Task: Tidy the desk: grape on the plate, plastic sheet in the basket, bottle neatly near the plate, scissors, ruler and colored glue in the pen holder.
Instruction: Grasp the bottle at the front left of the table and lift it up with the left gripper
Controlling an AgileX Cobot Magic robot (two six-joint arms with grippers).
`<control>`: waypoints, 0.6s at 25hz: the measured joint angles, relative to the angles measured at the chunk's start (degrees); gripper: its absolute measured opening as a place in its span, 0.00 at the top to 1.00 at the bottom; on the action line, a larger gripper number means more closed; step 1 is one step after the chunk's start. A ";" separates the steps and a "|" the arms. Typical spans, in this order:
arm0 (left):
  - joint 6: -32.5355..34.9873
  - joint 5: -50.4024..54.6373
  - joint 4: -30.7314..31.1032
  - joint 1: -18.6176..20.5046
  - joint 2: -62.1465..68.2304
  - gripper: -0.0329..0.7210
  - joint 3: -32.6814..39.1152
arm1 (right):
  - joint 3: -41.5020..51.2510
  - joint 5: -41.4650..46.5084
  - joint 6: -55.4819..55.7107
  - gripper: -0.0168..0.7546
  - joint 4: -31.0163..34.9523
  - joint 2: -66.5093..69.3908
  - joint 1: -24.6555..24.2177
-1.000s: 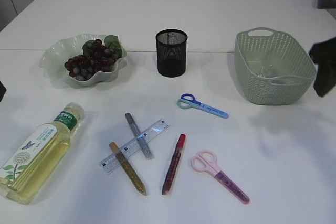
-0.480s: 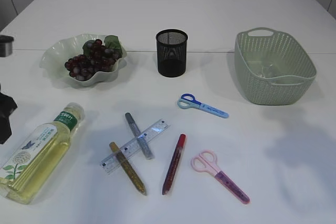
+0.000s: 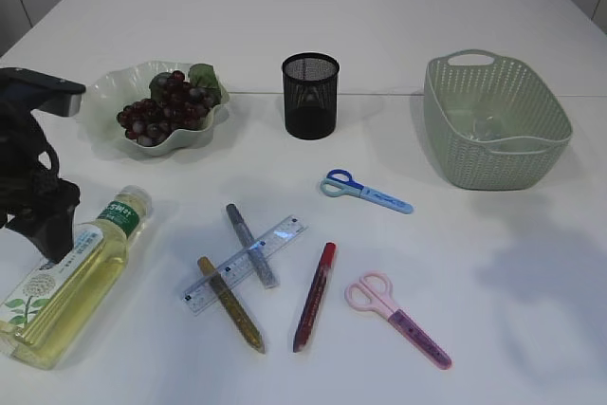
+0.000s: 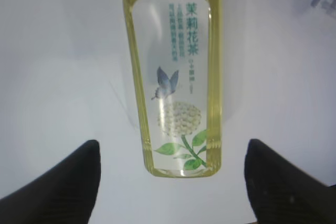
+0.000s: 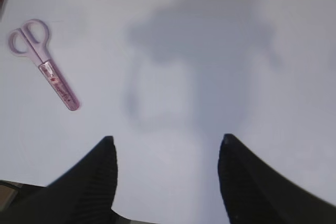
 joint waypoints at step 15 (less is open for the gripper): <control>0.00 -0.79 -1.06 0.00 11.12 0.11 -5.00 | 0.09 0.00 0.00 0.36 0.21 0.00 0.00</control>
